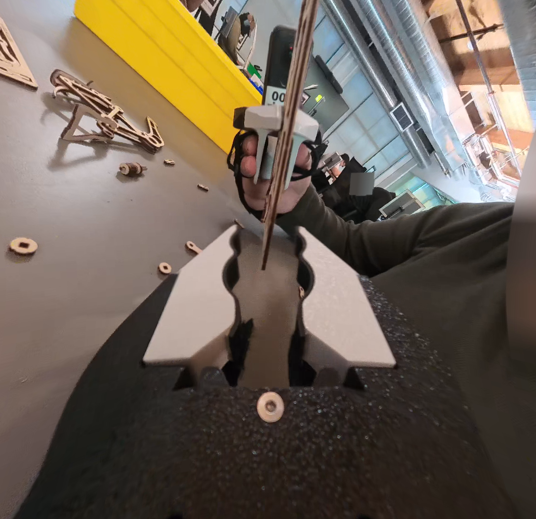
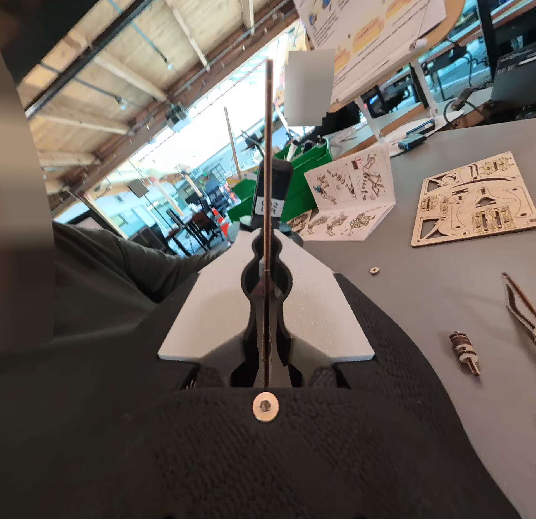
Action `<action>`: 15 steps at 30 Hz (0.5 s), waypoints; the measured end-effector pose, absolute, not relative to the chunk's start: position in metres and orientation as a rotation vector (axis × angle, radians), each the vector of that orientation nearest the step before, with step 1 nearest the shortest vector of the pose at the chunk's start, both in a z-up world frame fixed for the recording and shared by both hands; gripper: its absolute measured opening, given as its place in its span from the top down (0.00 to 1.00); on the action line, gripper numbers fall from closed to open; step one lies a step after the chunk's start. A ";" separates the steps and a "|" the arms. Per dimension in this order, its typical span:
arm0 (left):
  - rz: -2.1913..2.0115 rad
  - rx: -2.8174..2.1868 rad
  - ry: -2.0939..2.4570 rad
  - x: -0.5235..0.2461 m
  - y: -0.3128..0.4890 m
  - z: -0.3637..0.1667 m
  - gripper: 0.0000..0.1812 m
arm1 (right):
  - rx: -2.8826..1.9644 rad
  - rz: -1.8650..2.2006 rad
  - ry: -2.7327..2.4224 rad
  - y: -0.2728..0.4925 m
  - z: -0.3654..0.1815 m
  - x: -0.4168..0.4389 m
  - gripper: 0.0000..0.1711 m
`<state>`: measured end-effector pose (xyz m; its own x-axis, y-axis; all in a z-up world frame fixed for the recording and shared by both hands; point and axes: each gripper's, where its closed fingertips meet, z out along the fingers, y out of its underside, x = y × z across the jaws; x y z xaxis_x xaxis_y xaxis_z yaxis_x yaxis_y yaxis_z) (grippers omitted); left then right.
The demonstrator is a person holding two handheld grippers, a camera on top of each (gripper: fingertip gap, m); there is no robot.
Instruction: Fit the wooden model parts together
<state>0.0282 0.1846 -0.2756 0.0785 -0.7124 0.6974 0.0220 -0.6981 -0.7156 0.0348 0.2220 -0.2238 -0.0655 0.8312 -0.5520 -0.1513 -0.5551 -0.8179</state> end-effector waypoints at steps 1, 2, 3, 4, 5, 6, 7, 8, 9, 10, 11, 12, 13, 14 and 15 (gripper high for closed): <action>-1.677 -1.815 0.688 0.029 0.184 -0.279 0.76 | -1.469 1.739 -0.715 0.225 -0.222 0.036 1.00; -1.680 -1.836 0.707 0.031 0.182 -0.282 0.72 | -1.456 1.762 -0.669 0.227 -0.219 0.038 1.00; -1.684 -1.842 0.731 0.033 0.179 -0.283 0.72 | -1.444 1.783 -0.625 0.230 -0.217 0.039 1.00; -1.678 -1.834 0.740 0.034 0.177 -0.282 0.74 | -1.432 1.802 -0.583 0.233 -0.216 0.041 1.00; -1.668 -1.814 0.741 0.035 0.178 -0.280 0.77 | -1.417 1.817 -0.544 0.236 -0.214 0.042 1.00; -1.660 -1.788 0.738 0.034 0.179 -0.277 0.81 | -1.396 1.831 -0.505 0.238 -0.212 0.044 1.00; -1.656 -1.757 0.727 0.033 0.180 -0.274 0.85 | -1.372 1.843 -0.469 0.240 -0.210 0.047 1.00; -1.654 -1.727 0.713 0.032 0.182 -0.270 0.88 | -1.348 1.852 -0.436 0.242 -0.207 0.049 1.00; -1.654 -1.698 0.698 0.031 0.183 -0.266 0.89 | -1.327 1.856 -0.408 0.243 -0.205 0.050 1.00; -1.653 -1.674 0.684 0.030 0.185 -0.263 0.89 | -1.309 1.852 -0.386 0.245 -0.204 0.052 1.00; -1.652 -1.649 0.671 0.029 0.186 -0.260 0.90 | -1.296 1.843 -0.369 0.246 -0.203 0.052 1.00; -1.650 -1.627 0.659 0.028 0.186 -0.256 0.91 | -1.290 1.839 -0.361 0.246 -0.204 0.052 1.00; -1.637 -1.619 0.639 0.028 0.189 -0.255 0.97 | -1.291 1.841 -0.360 0.246 -0.204 0.052 1.00; -1.611 -1.621 0.625 0.027 0.192 -0.256 0.99 | -1.292 1.846 -0.360 0.246 -0.205 0.051 1.00; -1.589 -1.621 0.611 0.026 0.194 -0.256 1.00 | -1.291 1.849 -0.355 0.247 -0.205 0.052 1.00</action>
<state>0.0258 0.1944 -0.2560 0.1064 -0.7858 0.6093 0.1749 -0.5884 -0.7894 0.0519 0.2467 -0.2048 -0.1244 0.7588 -0.6394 -0.4679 -0.6131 -0.6366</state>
